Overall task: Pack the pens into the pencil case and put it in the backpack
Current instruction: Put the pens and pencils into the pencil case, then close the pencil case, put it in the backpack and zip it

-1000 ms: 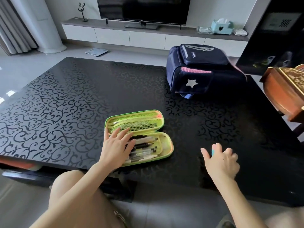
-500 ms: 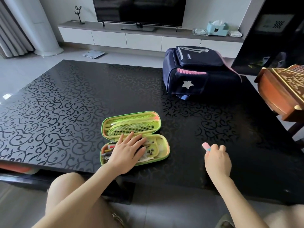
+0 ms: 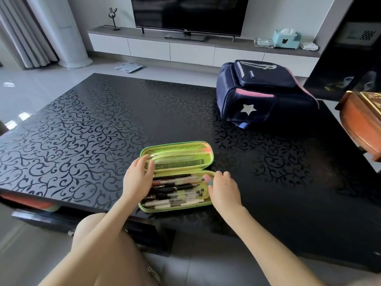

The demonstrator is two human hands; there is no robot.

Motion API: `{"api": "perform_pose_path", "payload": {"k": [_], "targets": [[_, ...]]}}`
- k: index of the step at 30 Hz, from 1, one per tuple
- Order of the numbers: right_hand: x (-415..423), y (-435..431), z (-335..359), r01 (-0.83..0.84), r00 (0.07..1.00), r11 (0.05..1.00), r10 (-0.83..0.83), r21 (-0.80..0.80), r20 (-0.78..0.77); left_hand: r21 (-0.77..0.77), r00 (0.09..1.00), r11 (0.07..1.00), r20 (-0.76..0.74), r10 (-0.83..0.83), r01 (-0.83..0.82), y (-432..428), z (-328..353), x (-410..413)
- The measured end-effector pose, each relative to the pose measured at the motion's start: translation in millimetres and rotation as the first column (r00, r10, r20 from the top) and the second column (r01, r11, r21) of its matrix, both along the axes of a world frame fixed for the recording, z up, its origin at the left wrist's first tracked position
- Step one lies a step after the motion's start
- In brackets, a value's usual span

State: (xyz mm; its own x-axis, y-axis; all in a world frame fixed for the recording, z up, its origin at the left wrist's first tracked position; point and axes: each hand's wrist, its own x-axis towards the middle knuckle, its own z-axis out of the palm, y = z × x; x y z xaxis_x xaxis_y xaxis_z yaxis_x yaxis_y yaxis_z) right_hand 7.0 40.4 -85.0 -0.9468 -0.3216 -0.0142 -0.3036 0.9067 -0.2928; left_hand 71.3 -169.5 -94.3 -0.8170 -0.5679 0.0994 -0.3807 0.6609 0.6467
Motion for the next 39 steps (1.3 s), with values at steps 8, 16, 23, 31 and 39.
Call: {"api": "perform_pose_path", "payload": {"k": [8, 16, 23, 31, 39], "targets": [[-15, 16, 14, -0.066, 0.998, 0.969, 0.063, -0.237, -0.023, 0.592, 0.979, 0.790, -0.012, 0.205, -0.159, -22, 12, -20], [-24, 7, 6, -0.147, 0.987, 0.987, 0.142, -0.070, -0.078, 0.797, 0.967, 0.598, -0.079, 0.243, -0.085, -32, 28, -32], [-66, 13, 19, 0.140, 0.987, 0.922, -0.101, -0.360, 0.124, 0.759, 0.987, 0.649, -0.140, 0.080, 0.055, -28, 49, -28], [-64, 9, 35, -0.100, 0.974, 0.825, 0.196, -0.556, 0.117, 0.345, 0.959, 0.895, -0.088, -0.268, 0.282, -26, 61, 7], [-6, 43, 7, -0.486, 0.862, 0.846, 0.423, -0.221, -0.278, -0.094, 0.884, 0.884, 0.144, -0.444, 0.459, -18, 24, 54]]}}
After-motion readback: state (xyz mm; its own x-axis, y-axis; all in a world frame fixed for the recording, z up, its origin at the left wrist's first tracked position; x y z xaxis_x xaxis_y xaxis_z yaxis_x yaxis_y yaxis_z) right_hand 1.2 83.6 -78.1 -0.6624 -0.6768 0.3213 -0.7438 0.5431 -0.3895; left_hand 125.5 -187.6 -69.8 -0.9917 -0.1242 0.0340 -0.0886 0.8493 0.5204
